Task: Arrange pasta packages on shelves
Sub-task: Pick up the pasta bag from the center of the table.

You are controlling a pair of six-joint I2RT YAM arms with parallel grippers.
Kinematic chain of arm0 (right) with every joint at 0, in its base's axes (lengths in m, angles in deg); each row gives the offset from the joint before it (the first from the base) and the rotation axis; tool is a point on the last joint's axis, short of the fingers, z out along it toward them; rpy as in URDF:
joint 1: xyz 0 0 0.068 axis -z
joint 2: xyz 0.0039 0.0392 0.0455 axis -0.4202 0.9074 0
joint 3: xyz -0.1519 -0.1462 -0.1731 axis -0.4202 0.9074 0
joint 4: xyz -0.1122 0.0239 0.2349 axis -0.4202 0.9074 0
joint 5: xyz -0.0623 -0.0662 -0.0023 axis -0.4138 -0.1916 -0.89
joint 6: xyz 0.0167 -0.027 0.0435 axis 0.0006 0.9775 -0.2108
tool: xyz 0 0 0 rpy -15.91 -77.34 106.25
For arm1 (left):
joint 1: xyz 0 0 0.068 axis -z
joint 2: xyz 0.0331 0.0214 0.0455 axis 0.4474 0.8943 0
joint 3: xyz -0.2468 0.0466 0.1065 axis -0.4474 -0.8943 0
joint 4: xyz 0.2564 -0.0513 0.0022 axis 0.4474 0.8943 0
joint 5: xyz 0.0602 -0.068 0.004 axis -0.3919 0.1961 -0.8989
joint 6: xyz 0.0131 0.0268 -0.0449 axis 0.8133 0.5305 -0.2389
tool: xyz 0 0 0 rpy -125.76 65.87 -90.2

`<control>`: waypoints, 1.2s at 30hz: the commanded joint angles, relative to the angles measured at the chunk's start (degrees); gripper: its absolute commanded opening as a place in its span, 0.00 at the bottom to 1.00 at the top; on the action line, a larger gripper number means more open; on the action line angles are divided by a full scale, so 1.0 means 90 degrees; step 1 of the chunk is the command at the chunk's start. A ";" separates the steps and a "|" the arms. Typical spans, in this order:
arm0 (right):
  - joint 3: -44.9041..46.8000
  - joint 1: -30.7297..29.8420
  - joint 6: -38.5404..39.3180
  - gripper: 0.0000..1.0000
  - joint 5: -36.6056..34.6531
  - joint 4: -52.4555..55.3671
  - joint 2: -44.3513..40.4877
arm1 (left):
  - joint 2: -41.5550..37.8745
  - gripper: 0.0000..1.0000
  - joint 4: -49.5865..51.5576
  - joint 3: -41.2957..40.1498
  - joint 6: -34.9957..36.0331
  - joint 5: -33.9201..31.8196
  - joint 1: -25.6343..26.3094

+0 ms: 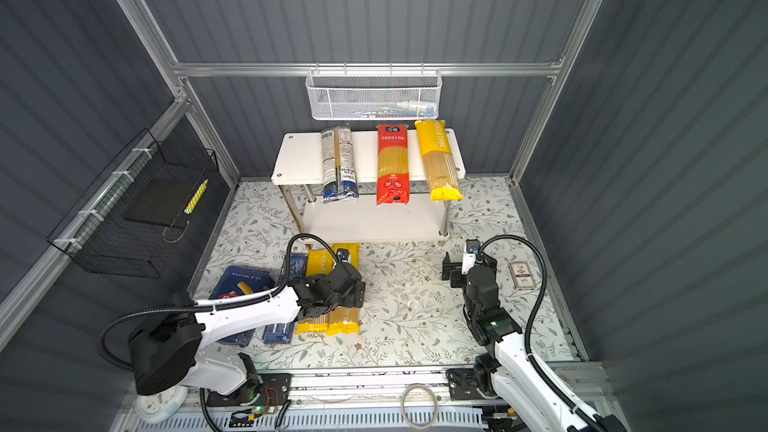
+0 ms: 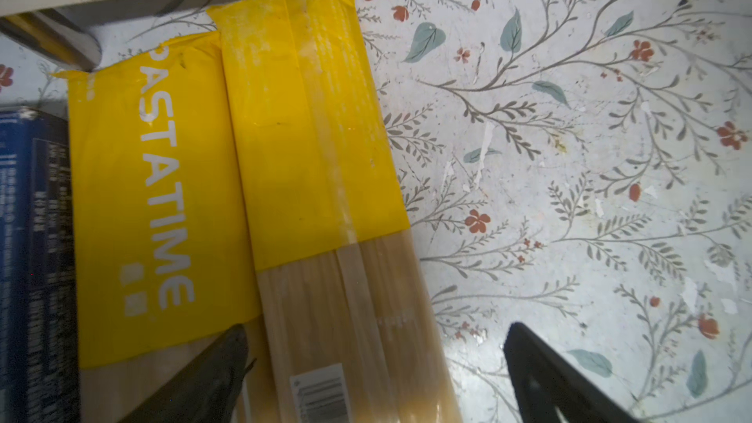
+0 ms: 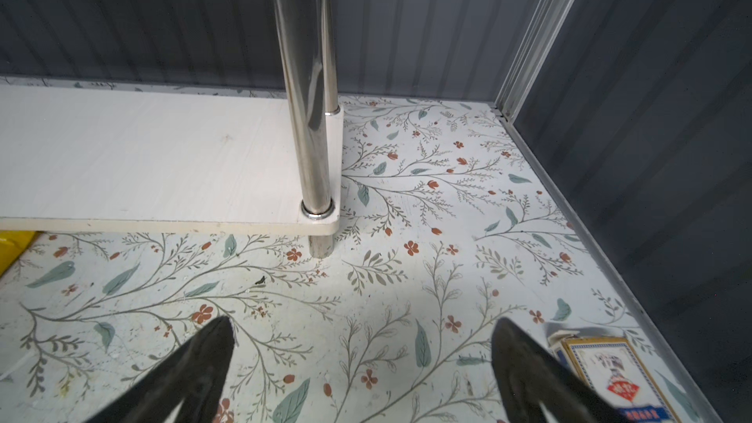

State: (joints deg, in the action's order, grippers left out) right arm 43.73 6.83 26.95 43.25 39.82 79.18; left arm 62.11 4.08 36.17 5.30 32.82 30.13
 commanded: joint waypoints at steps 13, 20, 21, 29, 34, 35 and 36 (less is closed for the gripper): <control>0.0087 0.0176 0.0091 0.99 0.0474 -0.0398 0.0255 | 0.0709 0.99 0.0486 0.0510 -0.0128 0.0059 -0.0023; -0.0021 0.0273 0.0131 0.99 0.0817 -0.0517 0.0750 | 0.0718 0.99 0.0244 0.0287 -0.0248 0.0367 -0.0310; -0.0016 0.0284 0.0124 0.99 0.0845 -0.0520 0.0763 | 0.0654 1.00 0.0233 0.0225 -0.0266 0.0359 -0.0351; 0.0072 0.0330 0.0085 0.99 0.0793 -0.0538 0.0610 | 0.0809 1.00 0.0332 0.0479 0.0075 0.0423 -0.0419; 0.0101 0.0351 0.0045 0.99 0.0788 -0.0547 0.0591 | 0.1033 0.99 0.0255 0.0520 0.0029 0.0583 -0.0422; 0.0101 0.0362 0.0045 0.99 0.0795 -0.0547 0.0599 | 0.1063 0.99 0.0198 0.0498 0.0023 0.0623 -0.0420; 0.0101 0.0371 0.0036 0.99 0.0793 -0.0557 0.0608 | 0.1102 0.99 0.0118 0.0476 -0.0008 0.0650 -0.0425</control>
State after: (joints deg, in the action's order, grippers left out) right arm 45.13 9.82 27.36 50.36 35.98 84.97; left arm 70.68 5.87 39.80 4.92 36.65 26.28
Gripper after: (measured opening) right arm 0.988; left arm 0.995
